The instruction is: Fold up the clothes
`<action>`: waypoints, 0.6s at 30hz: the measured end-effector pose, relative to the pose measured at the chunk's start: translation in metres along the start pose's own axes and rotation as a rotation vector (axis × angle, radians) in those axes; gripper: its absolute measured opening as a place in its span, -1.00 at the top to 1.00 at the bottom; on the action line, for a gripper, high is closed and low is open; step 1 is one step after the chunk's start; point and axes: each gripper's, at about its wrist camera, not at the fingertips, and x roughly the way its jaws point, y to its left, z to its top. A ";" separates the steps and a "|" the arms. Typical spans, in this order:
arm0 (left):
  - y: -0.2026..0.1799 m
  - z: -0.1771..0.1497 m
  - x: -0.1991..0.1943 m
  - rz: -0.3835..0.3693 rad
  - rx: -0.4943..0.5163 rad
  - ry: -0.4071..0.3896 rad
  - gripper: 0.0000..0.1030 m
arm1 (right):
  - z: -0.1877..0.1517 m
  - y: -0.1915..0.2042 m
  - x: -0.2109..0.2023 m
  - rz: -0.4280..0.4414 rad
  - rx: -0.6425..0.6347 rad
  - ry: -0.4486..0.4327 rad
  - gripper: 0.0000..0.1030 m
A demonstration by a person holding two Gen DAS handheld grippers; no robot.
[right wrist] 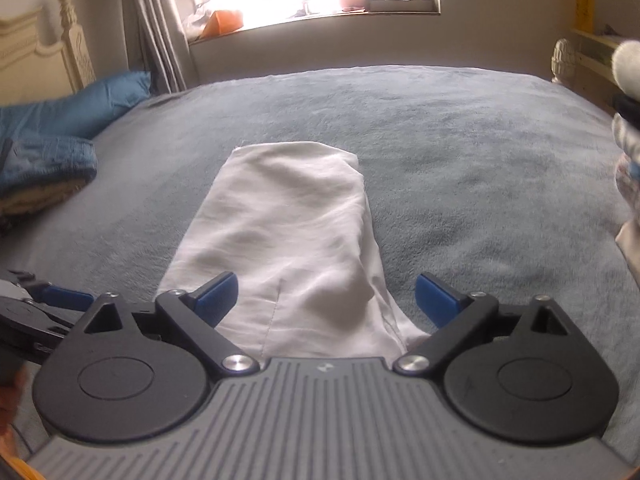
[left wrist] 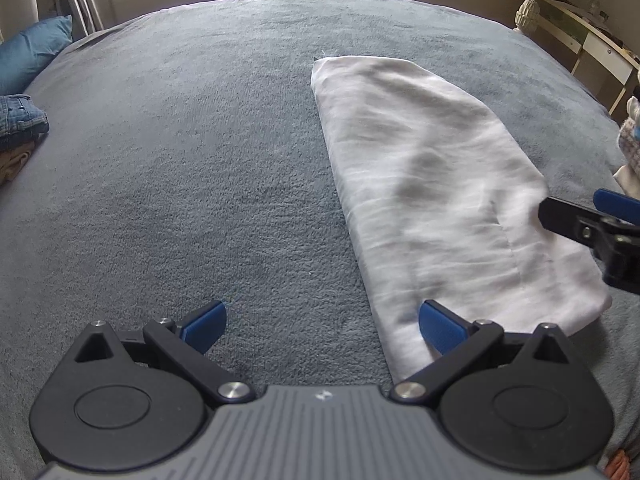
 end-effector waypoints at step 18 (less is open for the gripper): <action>0.012 0.007 0.005 -0.048 -0.018 0.010 -1.00 | 0.000 -0.027 0.026 -0.030 0.048 0.043 -0.23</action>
